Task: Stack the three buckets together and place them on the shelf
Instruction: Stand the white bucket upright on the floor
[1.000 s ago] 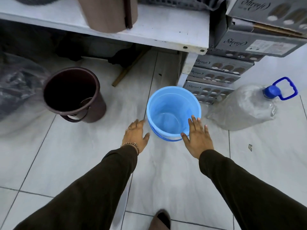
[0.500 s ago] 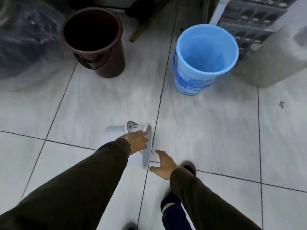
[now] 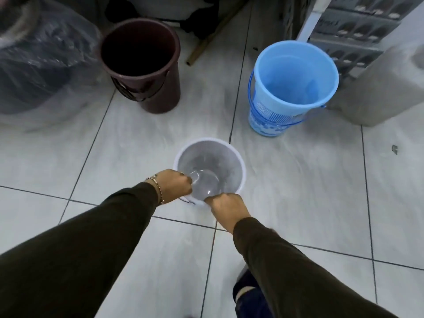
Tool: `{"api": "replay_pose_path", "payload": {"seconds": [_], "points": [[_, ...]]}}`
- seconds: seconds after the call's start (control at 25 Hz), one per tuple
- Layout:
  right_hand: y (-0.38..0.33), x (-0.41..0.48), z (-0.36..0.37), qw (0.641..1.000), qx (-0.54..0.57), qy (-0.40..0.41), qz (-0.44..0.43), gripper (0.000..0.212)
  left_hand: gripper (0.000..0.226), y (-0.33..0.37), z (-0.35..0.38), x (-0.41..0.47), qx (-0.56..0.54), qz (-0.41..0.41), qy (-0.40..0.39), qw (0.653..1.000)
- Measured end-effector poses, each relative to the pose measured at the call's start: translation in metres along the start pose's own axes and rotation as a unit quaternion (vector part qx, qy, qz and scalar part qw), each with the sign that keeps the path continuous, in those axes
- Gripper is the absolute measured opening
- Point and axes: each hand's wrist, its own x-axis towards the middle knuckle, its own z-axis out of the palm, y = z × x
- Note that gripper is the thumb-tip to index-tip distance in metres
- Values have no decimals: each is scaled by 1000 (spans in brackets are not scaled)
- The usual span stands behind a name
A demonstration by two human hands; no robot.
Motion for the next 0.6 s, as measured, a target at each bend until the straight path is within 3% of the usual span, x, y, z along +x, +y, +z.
{"api": "replay_pose_path", "payload": {"seconds": [0.12,0.28,0.48,0.6], "points": [[8,-3,5,990,-119,-52,-48,30,35,33,21,5,-66,-59,-28,996],[14,-14,30,987,-135,-75,-39,29,37,67,48,13,-139,-118,-20,983],[45,-37,6,997,-38,-66,-25,85,63,68,39,-1,-187,-147,66,969],[82,-51,-36,998,24,-45,35,90,73,57,6,-6,-211,-181,89,957]]}}
